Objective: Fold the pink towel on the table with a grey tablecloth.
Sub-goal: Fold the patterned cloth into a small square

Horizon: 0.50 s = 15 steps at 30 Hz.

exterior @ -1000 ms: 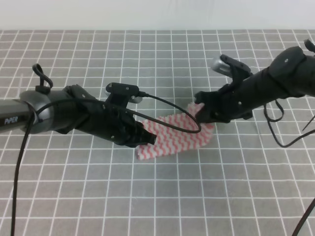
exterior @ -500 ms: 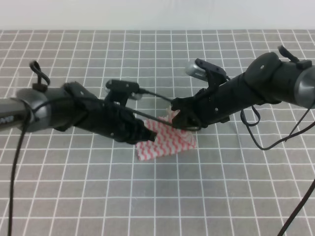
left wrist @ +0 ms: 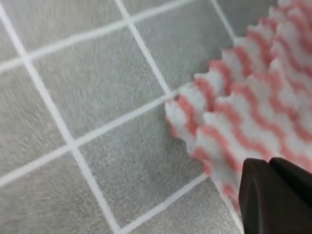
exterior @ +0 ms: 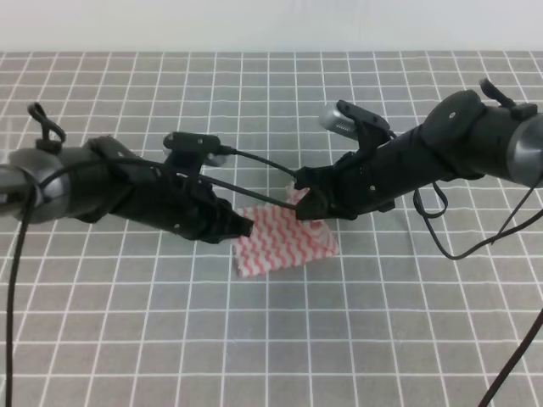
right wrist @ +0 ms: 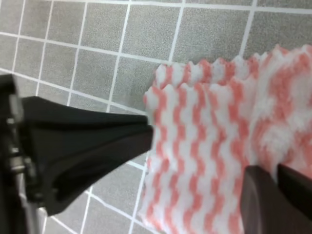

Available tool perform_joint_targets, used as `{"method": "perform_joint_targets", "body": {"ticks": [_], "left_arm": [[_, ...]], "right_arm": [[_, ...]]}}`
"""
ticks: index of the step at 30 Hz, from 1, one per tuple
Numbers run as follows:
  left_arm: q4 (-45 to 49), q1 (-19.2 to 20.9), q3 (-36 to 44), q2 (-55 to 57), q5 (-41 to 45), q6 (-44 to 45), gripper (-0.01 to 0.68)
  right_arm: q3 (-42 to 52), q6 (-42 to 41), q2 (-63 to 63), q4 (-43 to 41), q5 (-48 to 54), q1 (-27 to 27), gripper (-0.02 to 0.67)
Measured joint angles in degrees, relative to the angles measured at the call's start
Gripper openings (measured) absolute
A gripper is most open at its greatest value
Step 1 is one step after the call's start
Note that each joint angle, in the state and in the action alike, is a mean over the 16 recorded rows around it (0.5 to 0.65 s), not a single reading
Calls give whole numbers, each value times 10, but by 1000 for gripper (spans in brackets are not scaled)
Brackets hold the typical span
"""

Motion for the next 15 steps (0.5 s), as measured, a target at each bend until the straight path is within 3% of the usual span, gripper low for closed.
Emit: {"method": "perform_joint_targets", "body": {"ticks": [15], "left_arm": [[-44,1,-1,28,-4,46,-1]], "right_arm": [[-17,0,0,19,17,12,-11]]}}
